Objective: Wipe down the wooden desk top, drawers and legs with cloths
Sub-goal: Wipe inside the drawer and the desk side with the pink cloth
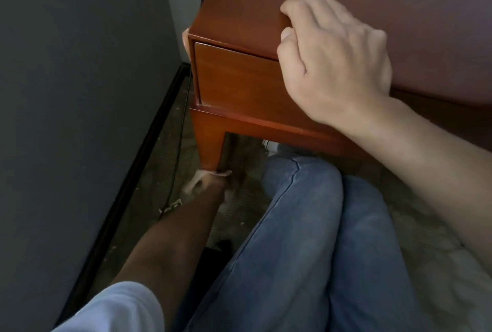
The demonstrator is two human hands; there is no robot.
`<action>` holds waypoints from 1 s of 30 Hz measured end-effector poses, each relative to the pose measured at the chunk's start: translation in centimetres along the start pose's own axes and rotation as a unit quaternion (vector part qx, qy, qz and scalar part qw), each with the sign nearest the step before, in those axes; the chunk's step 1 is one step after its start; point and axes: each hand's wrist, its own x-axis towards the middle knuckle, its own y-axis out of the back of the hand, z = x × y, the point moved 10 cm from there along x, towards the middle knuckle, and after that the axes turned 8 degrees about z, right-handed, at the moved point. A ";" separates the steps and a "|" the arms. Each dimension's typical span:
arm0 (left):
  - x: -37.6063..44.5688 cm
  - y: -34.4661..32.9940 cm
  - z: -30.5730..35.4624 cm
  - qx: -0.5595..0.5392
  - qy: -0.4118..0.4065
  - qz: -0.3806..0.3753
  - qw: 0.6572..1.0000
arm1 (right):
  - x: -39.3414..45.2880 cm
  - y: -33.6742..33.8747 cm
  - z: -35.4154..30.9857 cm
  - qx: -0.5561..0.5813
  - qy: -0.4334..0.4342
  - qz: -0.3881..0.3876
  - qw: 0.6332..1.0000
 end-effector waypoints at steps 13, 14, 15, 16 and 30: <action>-13.9 11.4 17.1 0.066 -0.347 0.070 0.933 | -1.1 -0.6 -0.3 0.036 0.023 -0.047 0.998; -16.2 12.2 18.2 0.068 -0.382 0.086 0.918 | -1.4 -0.3 -0.6 0.041 0.042 -0.045 0.997; -17.9 12.7 18.8 0.071 -0.396 0.091 0.911 | -1.9 0.4 -1.4 0.057 0.073 -0.029 0.995; -19.8 13.0 19.2 0.119 -0.404 0.100 0.902 | -2.8 1.3 -2.6 0.083 0.115 -0.006 0.990; -28.6 15.8 21.0 0.227 -0.622 0.069 0.746 | -20.9 -12.7 -1.6 0.413 -0.521 -0.135 0.735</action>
